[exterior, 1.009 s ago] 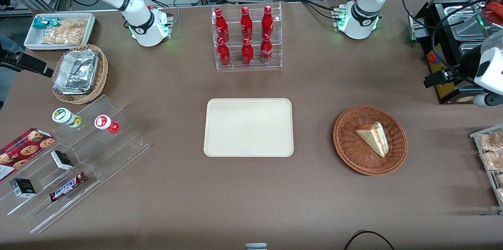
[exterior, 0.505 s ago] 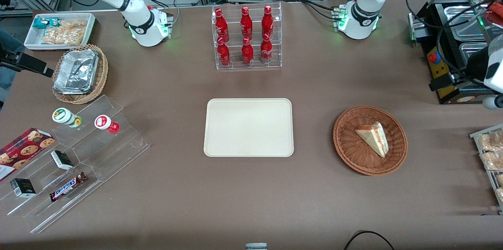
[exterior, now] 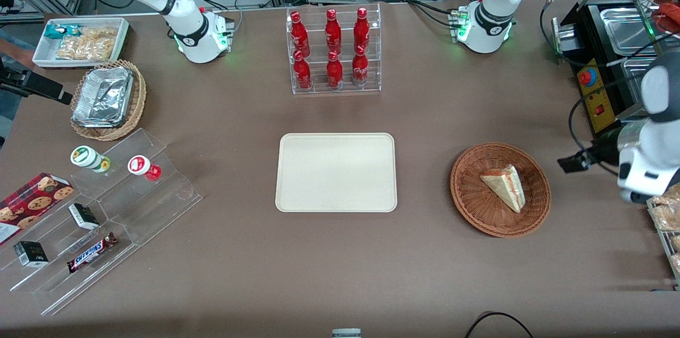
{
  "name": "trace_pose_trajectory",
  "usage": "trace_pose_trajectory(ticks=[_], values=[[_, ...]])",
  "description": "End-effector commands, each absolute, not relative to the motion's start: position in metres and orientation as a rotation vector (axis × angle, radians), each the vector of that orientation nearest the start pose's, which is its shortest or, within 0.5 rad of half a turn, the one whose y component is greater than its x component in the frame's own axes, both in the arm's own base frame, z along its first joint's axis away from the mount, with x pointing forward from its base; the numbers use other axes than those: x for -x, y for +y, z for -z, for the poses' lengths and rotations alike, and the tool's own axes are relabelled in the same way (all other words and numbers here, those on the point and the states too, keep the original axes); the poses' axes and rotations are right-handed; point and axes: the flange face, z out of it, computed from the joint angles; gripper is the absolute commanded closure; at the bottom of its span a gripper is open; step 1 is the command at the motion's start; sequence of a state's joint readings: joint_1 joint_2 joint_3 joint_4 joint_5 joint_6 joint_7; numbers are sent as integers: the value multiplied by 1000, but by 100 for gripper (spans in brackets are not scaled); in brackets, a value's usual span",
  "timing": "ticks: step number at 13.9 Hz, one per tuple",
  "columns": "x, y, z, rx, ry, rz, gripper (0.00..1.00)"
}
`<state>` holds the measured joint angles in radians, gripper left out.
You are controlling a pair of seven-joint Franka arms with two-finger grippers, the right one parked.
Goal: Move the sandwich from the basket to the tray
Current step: 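Move the open left gripper down over the wrapped sandwich in the basket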
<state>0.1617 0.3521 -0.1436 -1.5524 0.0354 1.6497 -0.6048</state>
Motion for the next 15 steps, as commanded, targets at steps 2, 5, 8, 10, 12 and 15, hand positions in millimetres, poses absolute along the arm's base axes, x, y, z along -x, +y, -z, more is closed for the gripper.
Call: trace_pose_trajectory(ticks=[2, 5, 8, 10, 12, 15], values=[[-660, 21, -376, 2809, -1241, -322, 0], [-671, 6, -336, 2796, -1327, -316, 0], [-660, -24, -310, 2780, -1309, -346, 0], [-646, -40, -284, 2813, -1289, -320, 0], [-641, -47, -271, 2836, -1292, -303, 0], [-631, -49, -251, 2833, -1285, -318, 0]])
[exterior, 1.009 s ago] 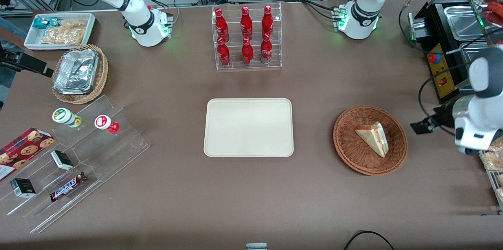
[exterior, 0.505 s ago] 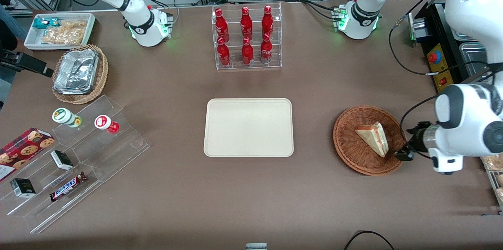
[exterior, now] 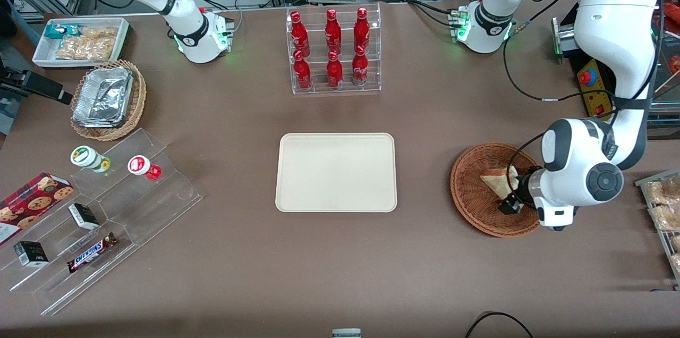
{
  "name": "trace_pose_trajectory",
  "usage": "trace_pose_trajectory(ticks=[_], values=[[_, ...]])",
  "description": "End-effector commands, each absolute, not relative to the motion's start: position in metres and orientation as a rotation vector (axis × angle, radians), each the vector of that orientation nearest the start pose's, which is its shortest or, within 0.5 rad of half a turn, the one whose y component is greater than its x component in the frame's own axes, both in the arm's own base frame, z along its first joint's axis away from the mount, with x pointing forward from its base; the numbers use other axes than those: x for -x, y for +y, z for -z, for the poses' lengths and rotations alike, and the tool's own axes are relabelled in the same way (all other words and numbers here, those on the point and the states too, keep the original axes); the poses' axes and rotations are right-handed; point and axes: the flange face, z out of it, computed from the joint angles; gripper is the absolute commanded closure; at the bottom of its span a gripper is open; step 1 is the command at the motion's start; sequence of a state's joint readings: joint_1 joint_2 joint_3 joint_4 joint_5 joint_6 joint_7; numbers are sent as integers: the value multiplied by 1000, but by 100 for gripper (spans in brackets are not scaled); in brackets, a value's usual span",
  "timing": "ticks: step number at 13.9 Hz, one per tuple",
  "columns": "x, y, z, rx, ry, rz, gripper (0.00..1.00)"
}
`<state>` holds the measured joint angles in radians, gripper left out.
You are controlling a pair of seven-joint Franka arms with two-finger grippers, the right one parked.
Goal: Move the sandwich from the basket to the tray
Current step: 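Move the open left gripper down over the wrapped sandwich in the basket, then close the left gripper on the wrapped sandwich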
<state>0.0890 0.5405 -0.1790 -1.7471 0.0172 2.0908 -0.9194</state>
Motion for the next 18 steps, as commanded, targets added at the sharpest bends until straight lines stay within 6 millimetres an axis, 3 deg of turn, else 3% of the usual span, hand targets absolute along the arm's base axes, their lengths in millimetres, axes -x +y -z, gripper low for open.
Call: trace_pose_trajectory(ticks=[1, 7, 17, 18], values=[[-629, -49, -253, 2837, -1267, -322, 0], [-651, -42, -286, 2835, -1259, -309, 0], [-629, -32, -246, 2769, -1227, -426, 0], [-628, -33, -238, 2766, -1229, -433, 7]])
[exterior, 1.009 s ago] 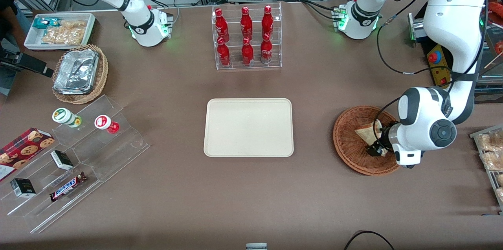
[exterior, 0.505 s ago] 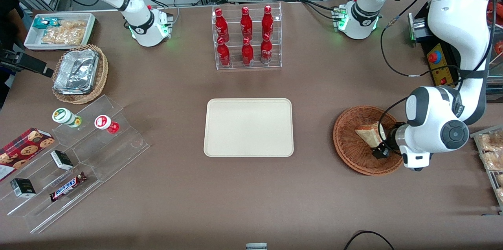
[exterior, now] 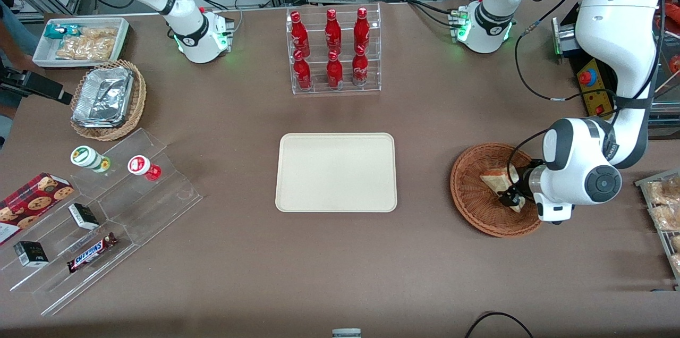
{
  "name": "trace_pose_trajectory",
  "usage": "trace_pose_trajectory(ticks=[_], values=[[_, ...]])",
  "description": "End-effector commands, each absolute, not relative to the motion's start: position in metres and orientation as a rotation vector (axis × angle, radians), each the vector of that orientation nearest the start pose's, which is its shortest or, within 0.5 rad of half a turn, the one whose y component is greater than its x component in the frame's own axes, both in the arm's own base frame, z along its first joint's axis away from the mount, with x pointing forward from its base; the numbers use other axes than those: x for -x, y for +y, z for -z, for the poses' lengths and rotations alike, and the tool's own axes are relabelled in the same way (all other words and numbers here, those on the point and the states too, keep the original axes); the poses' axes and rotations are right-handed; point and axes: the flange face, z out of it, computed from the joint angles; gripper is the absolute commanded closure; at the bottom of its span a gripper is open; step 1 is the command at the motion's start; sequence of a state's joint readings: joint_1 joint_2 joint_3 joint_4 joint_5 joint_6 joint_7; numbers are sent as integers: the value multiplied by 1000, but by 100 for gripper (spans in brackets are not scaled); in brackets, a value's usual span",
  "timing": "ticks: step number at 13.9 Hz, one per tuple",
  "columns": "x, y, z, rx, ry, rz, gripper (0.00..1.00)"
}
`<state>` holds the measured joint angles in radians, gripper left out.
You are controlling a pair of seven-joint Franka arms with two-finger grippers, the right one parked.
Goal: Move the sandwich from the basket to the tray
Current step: 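Close the left gripper on the wrapped sandwich, then lift the sandwich and carry it over the cream tray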
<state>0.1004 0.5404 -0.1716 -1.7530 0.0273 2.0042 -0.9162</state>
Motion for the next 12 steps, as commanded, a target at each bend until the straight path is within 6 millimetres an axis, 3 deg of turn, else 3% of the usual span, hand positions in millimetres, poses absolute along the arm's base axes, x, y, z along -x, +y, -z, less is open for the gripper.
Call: trace_pose_trajectory(ticks=[1, 3, 5, 6, 9, 11, 12], values=[[-629, -36, -228, 2766, -1235, -433, 19], [-630, -42, -215, 2773, -1248, -419, 48], [-630, -43, -218, 2775, -1241, -421, 81], [-631, -41, -222, 2777, -1242, -414, 90], [-641, -41, -244, 2807, -1233, -361, 97], [-652, -47, -281, 2831, -1231, -309, 97], [-659, -66, -301, 2874, -1203, -276, 97]])
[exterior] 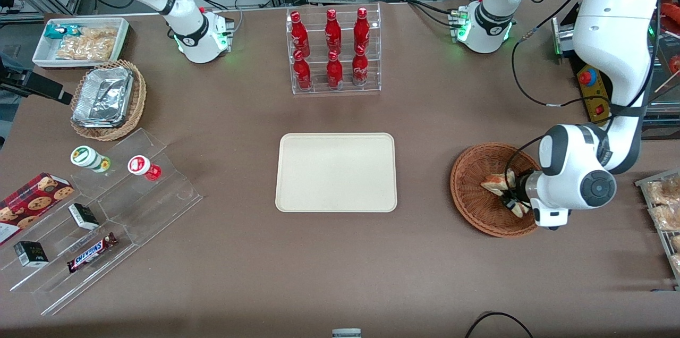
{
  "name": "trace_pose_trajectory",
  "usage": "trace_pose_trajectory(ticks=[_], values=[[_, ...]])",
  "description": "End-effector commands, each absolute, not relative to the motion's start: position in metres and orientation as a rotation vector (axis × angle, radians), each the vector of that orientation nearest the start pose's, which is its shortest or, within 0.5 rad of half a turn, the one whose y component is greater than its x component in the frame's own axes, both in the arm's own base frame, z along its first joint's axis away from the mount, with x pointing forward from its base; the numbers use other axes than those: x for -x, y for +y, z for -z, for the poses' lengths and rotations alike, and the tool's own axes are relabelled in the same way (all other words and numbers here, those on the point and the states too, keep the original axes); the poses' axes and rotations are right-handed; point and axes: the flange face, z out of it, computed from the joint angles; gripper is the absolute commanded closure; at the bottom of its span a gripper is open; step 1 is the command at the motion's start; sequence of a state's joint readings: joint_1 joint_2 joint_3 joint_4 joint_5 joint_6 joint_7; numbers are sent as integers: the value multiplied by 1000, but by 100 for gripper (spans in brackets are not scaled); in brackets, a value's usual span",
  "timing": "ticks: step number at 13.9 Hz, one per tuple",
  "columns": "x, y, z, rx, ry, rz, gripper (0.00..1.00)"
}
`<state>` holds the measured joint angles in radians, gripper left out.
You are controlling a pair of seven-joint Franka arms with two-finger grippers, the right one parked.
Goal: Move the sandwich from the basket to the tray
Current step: 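Lift the sandwich and carry it over the cream tray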
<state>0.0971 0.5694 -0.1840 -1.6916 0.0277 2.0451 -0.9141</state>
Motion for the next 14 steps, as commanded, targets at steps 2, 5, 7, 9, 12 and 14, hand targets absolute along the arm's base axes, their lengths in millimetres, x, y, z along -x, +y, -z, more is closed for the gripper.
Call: trace_pose_trajectory(ticks=[2, 5, 7, 9, 12, 14], values=[[-665, -131, -333, 2981, -1083, -203, 97], [-643, -256, -343, 3074, -815, -160, 97], [-623, -315, -330, 3080, -625, -118, 96], [-605, -371, -321, 3106, -496, -116, 96], [-571, -454, -297, 3118, -434, -127, 96], [-573, -484, -288, 3147, -416, -113, 96]])
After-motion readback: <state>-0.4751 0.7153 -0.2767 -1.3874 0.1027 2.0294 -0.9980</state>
